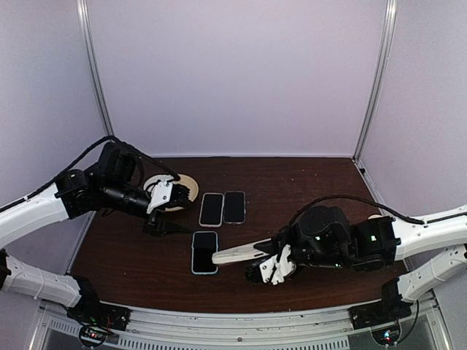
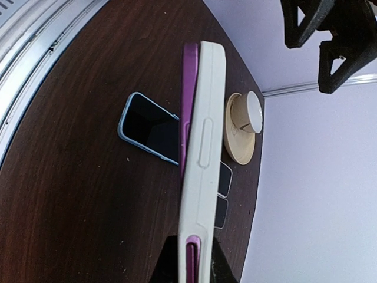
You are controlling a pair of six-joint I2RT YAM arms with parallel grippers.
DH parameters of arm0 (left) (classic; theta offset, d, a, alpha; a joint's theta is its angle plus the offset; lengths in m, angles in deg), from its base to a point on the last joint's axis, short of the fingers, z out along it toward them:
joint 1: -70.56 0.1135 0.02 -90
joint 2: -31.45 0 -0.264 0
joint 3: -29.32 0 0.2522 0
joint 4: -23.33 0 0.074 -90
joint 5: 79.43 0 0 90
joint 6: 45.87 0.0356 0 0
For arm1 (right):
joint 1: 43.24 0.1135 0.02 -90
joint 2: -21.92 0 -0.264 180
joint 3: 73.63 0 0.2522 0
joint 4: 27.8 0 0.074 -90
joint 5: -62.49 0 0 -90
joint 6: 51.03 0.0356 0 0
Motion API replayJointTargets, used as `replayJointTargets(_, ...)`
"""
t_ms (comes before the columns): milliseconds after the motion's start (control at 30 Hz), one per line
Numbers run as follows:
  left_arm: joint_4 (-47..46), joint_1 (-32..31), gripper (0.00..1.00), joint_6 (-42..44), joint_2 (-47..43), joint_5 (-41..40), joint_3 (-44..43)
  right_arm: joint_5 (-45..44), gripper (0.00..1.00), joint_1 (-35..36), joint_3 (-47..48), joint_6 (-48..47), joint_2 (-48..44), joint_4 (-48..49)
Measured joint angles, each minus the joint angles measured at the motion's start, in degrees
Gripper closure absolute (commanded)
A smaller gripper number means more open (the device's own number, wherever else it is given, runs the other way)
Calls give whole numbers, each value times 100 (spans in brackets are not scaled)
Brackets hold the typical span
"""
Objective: Take the phone out of the phone case
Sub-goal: Remove the bottom left corner of the phone case.
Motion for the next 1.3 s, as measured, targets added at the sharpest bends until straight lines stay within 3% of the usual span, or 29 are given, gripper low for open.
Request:
replayJointTargets(100, -111, 144, 32, -125, 46, -57, 2, -111, 100, -103, -68, 227, -15, 284)
replayJointTargets(200, -212, 271, 7, -238, 81, -81, 7, -197, 100, -210, -168, 476, -57, 614)
replayJointTargets(233, -251, 295, 3, -264, 81, -90, 11, -219, 100, -267, -197, 603, -68, 741)
replayJointTargets(700, -1307, 313, 3, -595, -595, 118, 894, 101, 100, -713, -334, 2087, -625, 1338)
replayJointTargets(800, -1390, 313, 18, -557, -649, 468, 929, 490, 100, -723, -354, 2293, -804, 1335)
replayJointTargets(1067, -1198, 313, 31, -352, -313, 1786, 793, 1676, 100, -734, -354, 2505, -861, 1290)
replayJointTargets(1167, -1200, 310, 43, -398, -258, 2081, 778, 1982, 100, -734, -264, 2507, -686, 1246)
replayJointTargets(1300, -1191, 280, 49, -435, -232, 2310, 743, 2396, 100, -782, -120, 2511, -476, 1202)
